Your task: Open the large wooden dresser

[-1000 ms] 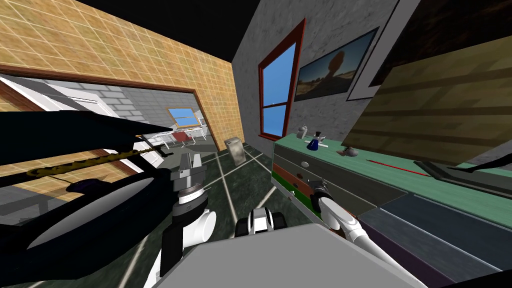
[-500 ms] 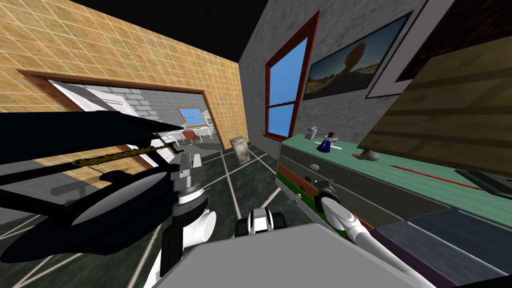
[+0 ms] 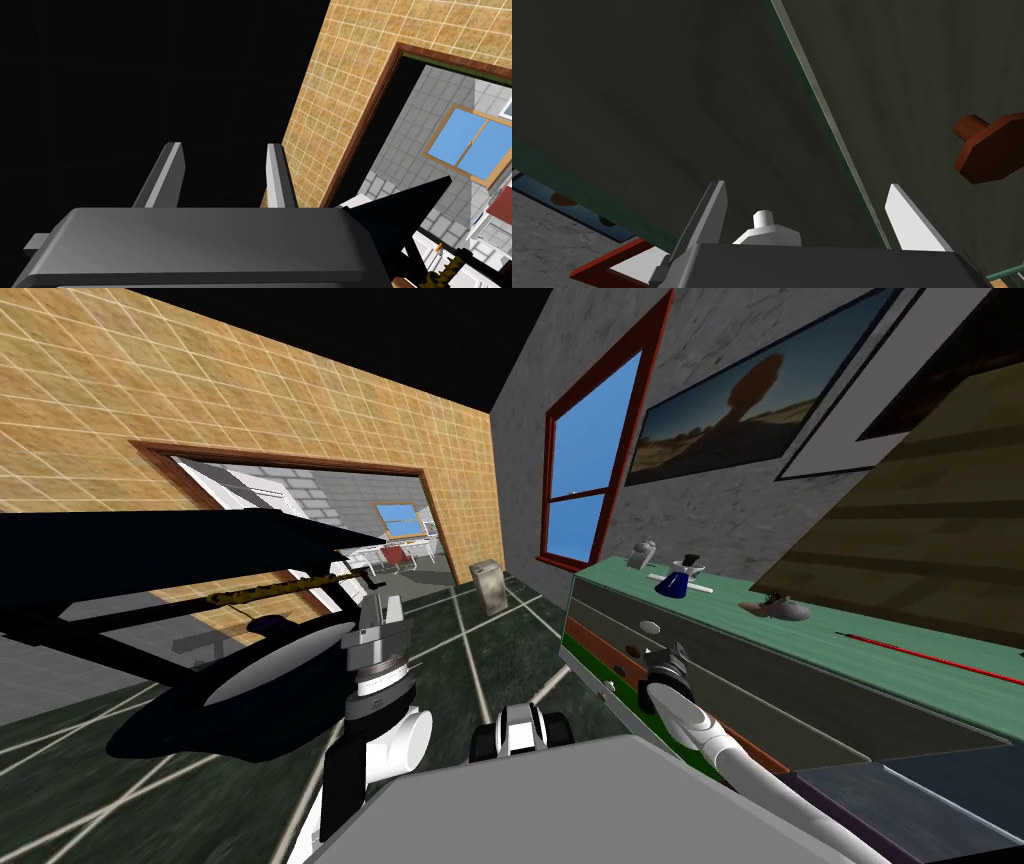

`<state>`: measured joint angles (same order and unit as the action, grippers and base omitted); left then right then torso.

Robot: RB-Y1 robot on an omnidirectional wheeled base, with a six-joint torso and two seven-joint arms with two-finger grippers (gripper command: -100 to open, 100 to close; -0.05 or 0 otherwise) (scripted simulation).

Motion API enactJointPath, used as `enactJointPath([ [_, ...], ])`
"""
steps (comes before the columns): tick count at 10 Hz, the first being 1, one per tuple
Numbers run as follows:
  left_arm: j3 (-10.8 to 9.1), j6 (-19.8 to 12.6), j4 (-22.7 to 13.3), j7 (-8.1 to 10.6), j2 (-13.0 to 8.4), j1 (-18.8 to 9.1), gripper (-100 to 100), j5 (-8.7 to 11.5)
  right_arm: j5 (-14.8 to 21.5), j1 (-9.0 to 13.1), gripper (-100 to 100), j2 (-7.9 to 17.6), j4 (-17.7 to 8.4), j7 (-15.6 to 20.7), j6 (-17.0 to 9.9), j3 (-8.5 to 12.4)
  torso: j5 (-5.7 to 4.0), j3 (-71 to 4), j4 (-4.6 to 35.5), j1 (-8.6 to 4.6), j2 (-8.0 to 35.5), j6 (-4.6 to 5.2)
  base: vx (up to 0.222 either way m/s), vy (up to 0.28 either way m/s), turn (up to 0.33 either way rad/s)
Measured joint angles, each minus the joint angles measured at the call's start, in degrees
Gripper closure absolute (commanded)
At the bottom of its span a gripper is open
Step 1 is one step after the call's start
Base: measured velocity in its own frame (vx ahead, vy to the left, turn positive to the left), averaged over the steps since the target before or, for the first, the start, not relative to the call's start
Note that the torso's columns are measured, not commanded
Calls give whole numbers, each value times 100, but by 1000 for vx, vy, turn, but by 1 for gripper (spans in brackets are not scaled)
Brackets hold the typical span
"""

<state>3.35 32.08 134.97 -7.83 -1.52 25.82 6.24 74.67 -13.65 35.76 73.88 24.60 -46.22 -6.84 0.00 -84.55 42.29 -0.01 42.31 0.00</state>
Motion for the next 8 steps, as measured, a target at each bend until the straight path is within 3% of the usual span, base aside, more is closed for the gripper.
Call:
enactJointPath([
  [2,0,0,0,0,0,0,0,0,196,46,-100,106,-204,66,-223,-20,2,-2,-1,5,-2,1,0,67,114],
  [4,0,0,0,0,0,0,0,0,456,202,-100,168,-566,24,-442,-87,1,-2,-1,2,-4,-1,7,72,128],
  [6,-1,0,0,0,0,1,0,0,500,188,-100,232,-566,136,-564,-69,-3,-1,-1,-12,-1,3,4,19,8],
  [7,-1,0,0,0,0,1,0,0,499,189,100,231,-566,134,-562,-69,-5,0,0,-15,0,1,0,0,0],
  [8,-1,0,0,0,-1,1,0,0,499,189,100,231,-566,134,-562,-69,-3,0,0,-9,0,0,19,95,-188],
])
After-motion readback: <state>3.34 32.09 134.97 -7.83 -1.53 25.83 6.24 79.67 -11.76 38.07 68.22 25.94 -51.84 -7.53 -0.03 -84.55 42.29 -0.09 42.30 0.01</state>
